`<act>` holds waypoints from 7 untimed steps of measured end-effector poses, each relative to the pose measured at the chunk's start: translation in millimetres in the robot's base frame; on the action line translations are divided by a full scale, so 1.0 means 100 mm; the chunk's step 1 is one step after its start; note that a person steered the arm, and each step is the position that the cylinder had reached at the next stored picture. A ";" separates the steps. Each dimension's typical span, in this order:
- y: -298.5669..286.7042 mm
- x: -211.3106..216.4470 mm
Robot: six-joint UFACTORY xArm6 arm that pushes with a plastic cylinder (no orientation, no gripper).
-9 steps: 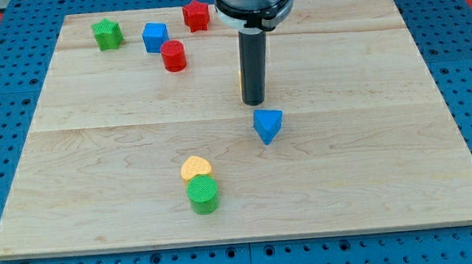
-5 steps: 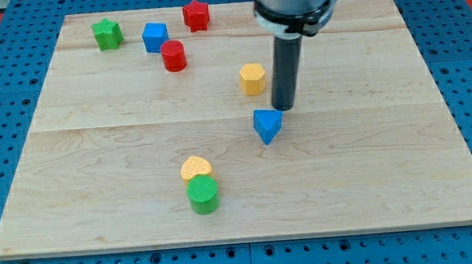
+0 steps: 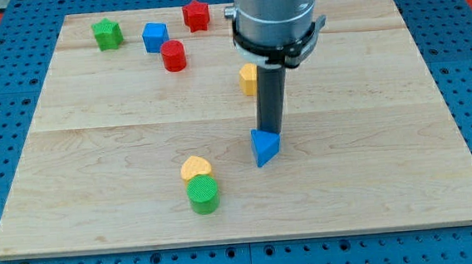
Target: Move blue triangle to the bottom center
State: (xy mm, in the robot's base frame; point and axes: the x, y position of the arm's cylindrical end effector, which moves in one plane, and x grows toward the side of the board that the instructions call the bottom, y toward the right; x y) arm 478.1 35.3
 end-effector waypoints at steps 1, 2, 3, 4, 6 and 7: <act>-0.03 0.13; -0.03 0.22; -0.03 0.31; -0.03 0.37; -0.03 0.56; -0.03 0.68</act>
